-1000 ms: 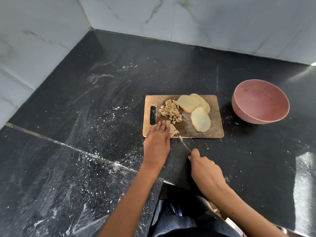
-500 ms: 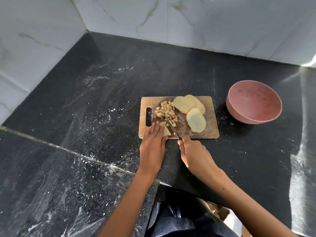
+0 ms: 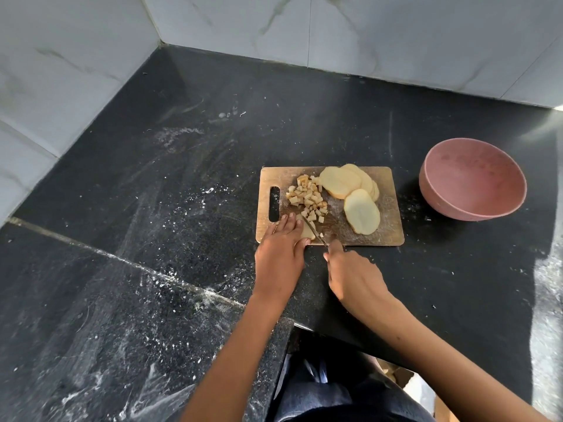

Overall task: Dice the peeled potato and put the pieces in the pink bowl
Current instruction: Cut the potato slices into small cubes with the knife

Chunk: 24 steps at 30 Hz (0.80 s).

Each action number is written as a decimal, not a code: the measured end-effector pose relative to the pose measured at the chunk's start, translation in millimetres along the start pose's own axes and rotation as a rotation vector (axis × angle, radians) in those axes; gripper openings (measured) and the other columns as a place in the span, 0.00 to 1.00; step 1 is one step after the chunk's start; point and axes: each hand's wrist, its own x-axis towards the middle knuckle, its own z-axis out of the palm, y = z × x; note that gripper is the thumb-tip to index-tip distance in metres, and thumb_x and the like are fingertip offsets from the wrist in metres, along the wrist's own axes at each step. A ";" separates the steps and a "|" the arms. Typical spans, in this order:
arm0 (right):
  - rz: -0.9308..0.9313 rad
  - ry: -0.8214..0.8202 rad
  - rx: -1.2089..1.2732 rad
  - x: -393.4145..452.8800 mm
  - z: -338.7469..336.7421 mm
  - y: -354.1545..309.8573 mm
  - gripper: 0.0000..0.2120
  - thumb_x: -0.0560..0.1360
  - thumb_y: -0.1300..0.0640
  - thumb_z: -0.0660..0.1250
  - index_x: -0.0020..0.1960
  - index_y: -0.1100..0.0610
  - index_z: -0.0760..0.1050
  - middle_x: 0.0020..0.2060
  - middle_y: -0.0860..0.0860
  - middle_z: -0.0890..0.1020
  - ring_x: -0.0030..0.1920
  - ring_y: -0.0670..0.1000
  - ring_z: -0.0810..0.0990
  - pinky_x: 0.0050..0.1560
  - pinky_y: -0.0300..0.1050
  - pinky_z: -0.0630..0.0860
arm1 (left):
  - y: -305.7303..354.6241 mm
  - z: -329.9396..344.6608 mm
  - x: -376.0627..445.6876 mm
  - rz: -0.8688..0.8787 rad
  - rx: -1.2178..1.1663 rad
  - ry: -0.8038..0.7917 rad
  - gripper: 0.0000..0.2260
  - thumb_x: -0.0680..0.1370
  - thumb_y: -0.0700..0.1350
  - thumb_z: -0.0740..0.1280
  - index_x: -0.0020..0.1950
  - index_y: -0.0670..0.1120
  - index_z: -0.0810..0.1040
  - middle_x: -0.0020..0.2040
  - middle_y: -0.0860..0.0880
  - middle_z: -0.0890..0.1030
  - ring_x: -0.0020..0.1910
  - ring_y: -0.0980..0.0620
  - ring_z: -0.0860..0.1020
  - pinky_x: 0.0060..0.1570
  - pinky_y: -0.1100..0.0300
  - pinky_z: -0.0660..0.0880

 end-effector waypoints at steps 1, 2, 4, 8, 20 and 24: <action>0.013 -0.013 0.006 -5.2 2.1 3.1 0.09 0.83 0.57 0.48 0.61 0.58 0.62 0.51 0.58 0.79 0.51 0.60 0.79 0.41 0.49 0.68 | -0.4 0.4 0.0 0.001 0.002 0.000 0.17 0.81 0.42 0.62 0.71 0.44 0.70 0.72 0.49 0.68 0.74 0.55 0.63 0.74 0.64 0.49; 0.025 -0.021 0.023 -9.2 3.2 4.9 0.09 0.83 0.57 0.48 0.60 0.58 0.62 0.50 0.58 0.79 0.50 0.60 0.79 0.41 0.49 0.69 | -1.0 0.8 0.1 0.004 0.006 -0.002 0.17 0.82 0.43 0.62 0.71 0.44 0.70 0.73 0.49 0.67 0.74 0.55 0.62 0.73 0.65 0.48; 0.039 -0.019 0.069 -9.4 2.3 5.3 0.10 0.84 0.55 0.48 0.59 0.58 0.63 0.50 0.58 0.79 0.51 0.60 0.78 0.42 0.48 0.68 | -2.0 1.1 0.3 0.006 0.009 -0.004 0.17 0.82 0.43 0.62 0.71 0.45 0.69 0.73 0.49 0.67 0.74 0.56 0.62 0.73 0.66 0.47; 0.012 0.040 0.170 0.3 -2.9 4.7 0.12 0.84 0.53 0.49 0.60 0.58 0.66 0.50 0.58 0.79 0.53 0.60 0.78 0.44 0.47 0.67 | -7.0 -0.7 1.6 0.035 0.018 -0.012 0.17 0.81 0.46 0.64 0.70 0.45 0.72 0.72 0.48 0.69 0.73 0.56 0.63 0.73 0.65 0.49; -0.033 0.078 0.076 1.7 -1.3 -9.9 0.06 0.83 0.57 0.53 0.57 0.58 0.66 0.50 0.57 0.79 0.51 0.60 0.79 0.40 0.47 0.65 | -4.9 -1.5 -2.3 0.034 0.040 -0.007 0.16 0.81 0.44 0.64 0.68 0.42 0.74 0.71 0.46 0.69 0.72 0.53 0.65 0.72 0.64 0.50; 0.018 0.041 0.053 10.3 -2.6 -21.7 0.07 0.80 0.62 0.55 0.58 0.60 0.65 0.52 0.58 0.79 0.53 0.60 0.79 0.42 0.49 0.68 | -3.5 -0.6 -2.4 0.033 0.044 -0.009 0.14 0.80 0.41 0.64 0.66 0.41 0.76 0.69 0.45 0.71 0.71 0.50 0.68 0.73 0.61 0.54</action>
